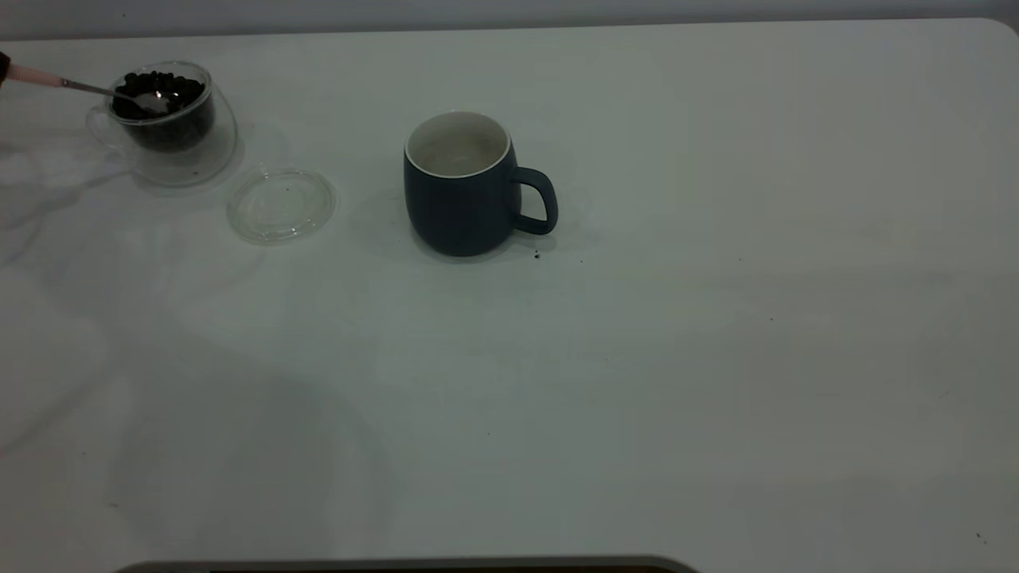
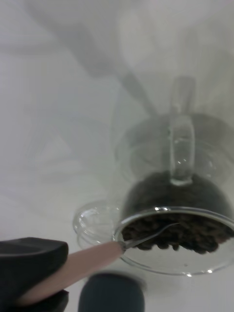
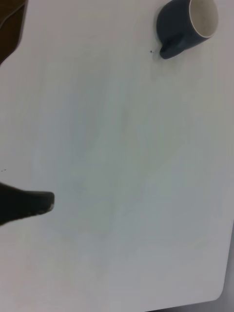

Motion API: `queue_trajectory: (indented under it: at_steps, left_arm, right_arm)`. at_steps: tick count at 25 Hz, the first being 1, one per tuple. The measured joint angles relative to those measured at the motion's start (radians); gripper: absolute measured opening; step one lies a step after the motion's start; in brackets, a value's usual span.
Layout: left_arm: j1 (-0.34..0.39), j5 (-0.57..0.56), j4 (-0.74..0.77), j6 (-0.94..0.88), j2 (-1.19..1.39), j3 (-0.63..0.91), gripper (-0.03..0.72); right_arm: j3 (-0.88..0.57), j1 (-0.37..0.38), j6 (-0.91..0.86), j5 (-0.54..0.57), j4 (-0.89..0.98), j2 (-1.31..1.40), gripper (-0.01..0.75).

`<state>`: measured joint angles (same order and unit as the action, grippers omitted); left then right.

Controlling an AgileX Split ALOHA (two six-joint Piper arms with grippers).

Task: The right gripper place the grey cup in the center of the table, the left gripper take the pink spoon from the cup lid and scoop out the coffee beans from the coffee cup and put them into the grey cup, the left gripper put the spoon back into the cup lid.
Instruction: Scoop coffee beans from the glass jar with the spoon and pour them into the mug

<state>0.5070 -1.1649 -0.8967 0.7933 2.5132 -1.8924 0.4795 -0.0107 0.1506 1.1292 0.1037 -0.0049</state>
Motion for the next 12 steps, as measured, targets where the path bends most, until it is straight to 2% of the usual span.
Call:
queue_trajectory:
  at_steps: [12]
  left_arm:
    - [-0.008,0.000,-0.075,0.011,0.051,-0.001,0.136]
  right_arm:
    - [0.000,0.000,0.000,0.000,0.000,0.000,0.588]
